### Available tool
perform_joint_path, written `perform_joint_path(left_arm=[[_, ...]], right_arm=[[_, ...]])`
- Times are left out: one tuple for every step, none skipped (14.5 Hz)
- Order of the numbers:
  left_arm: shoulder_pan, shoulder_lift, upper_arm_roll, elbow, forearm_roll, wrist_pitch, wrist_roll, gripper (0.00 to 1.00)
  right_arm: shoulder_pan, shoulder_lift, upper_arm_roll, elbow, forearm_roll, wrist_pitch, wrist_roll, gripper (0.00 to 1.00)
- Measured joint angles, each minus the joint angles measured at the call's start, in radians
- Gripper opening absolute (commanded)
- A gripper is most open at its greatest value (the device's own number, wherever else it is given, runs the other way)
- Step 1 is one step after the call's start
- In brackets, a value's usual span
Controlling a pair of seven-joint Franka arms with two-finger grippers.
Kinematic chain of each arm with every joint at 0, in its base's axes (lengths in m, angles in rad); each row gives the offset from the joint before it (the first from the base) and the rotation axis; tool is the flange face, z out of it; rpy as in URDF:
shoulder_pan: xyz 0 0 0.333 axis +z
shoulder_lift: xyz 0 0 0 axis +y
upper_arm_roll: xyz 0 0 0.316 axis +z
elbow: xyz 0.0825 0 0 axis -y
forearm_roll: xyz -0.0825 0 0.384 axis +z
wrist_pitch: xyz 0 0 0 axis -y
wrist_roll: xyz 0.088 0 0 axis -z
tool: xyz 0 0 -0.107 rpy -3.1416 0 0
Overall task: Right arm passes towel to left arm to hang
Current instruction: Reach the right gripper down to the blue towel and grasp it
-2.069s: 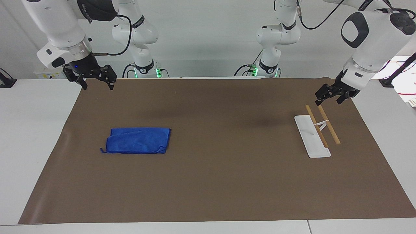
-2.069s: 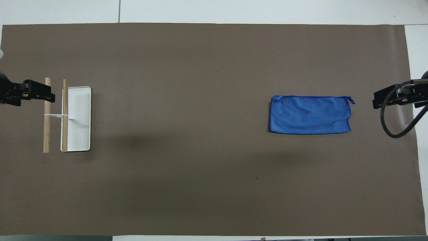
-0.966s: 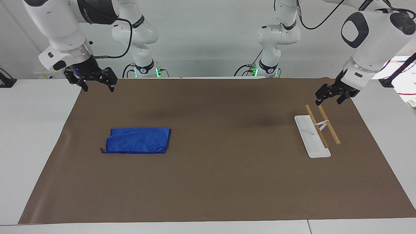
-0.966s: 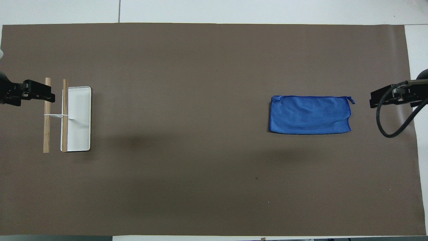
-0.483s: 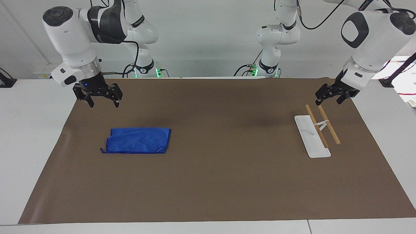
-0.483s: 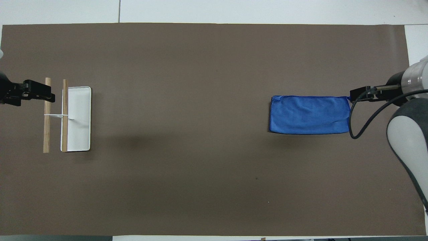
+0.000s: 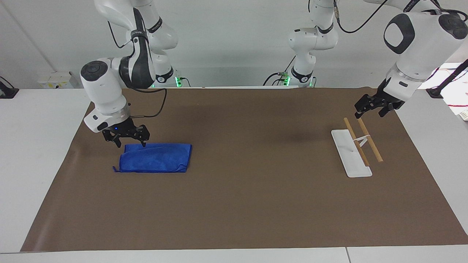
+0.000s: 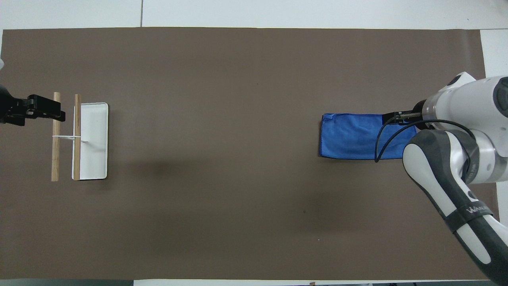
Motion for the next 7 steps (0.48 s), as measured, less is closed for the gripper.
perform_joint_path(left_arm=[[0.000, 0.000, 0.000, 0.000, 0.000, 0.000, 0.000, 1.00], [0.000, 0.000, 0.000, 0.000, 0.000, 0.000, 0.000, 1.00], [0.000, 0.000, 0.000, 0.000, 0.000, 0.000, 0.000, 1.00], [0.000, 0.000, 0.000, 0.000, 0.000, 0.000, 0.000, 1.00], [0.000, 0.000, 0.000, 0.000, 0.000, 0.000, 0.000, 1.00], [0.000, 0.000, 0.000, 0.000, 0.000, 0.000, 0.000, 1.00], [0.000, 0.000, 0.000, 0.000, 0.000, 0.000, 0.000, 1.00]], right_arm=[[0.000, 0.017, 0.000, -0.032, 0.000, 0.048, 0.000, 1.00], [0.000, 0.035, 0.000, -0.053, 0.000, 0.079, 0.000, 1.00], [0.000, 0.053, 0.000, -0.063, 0.000, 0.097, -0.001, 1.00], [0.001, 0.068, 0.000, -0.066, 0.000, 0.102, -0.001, 1.00], [0.001, 0.082, 0.000, -0.067, 0.000, 0.106, -0.006, 1.00], [0.001, 0.093, 0.000, -0.069, 0.000, 0.114, -0.018, 1.00], [0.001, 0.101, 0.000, -0.076, 0.000, 0.127, -0.030, 1.00]])
